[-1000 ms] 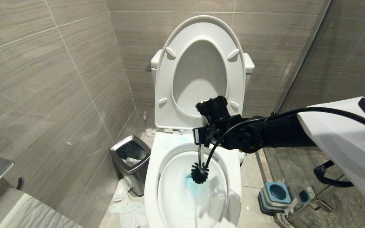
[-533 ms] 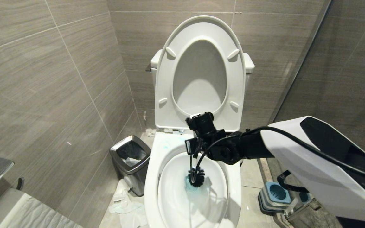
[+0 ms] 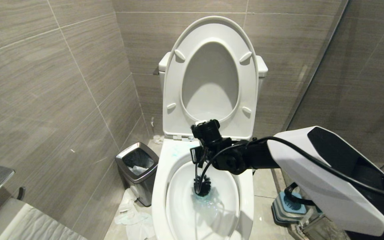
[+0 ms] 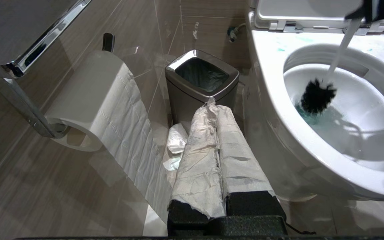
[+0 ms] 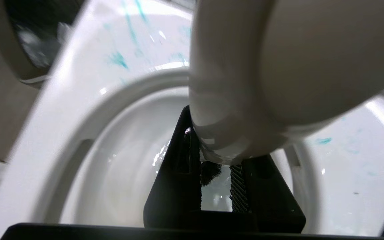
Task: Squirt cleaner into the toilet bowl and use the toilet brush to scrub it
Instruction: Scrub the toilet bowl
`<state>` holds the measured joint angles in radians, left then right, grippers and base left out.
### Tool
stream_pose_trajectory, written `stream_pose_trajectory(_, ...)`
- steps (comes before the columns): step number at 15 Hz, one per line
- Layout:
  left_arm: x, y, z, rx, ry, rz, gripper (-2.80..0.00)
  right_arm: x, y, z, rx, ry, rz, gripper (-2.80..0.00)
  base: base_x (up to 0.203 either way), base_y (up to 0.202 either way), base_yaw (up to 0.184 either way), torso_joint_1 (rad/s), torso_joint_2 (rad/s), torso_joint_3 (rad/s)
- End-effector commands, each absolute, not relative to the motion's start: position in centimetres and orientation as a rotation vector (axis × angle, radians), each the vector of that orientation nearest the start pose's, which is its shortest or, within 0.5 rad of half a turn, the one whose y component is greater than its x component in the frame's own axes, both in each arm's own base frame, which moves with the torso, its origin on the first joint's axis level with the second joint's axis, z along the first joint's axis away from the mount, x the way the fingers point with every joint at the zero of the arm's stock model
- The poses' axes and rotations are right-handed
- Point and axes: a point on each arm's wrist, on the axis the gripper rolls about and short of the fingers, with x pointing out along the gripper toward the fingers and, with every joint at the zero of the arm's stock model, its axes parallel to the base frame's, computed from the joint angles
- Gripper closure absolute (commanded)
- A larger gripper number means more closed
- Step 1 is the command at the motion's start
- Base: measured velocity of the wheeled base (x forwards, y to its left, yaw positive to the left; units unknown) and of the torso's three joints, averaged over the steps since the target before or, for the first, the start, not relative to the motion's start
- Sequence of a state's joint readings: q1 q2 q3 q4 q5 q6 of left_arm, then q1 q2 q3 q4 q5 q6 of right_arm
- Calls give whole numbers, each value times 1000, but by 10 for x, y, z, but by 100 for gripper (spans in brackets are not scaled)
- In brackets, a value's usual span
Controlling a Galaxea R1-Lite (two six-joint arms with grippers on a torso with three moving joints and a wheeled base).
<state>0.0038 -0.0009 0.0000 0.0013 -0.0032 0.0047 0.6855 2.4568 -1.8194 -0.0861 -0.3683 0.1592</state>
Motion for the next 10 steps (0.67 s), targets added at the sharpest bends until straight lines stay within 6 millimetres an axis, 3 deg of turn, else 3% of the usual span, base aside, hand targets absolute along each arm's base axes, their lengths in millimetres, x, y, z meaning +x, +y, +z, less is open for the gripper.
stream_pose_trajectory(1,-23,0,75,5,3,2,0,380,306,151,-76,418,286,0,0,0,0,0,0,0)
stream_pose_trajectory(2,-23,0,75,5,3,2,0,373,302,165,-79,420,288,0,0,0,0,0,0,0)
stream_pose_trajectory(4,-23,0,75,5,3,2,0,370,300,155,-102,466,282,0,0,0,0,0,0,0)
stream_pose_trajectory(10,-23,0,75,5,3,2,0,394,320,64,-140,541,265,0,0,0,0,0,0,0)
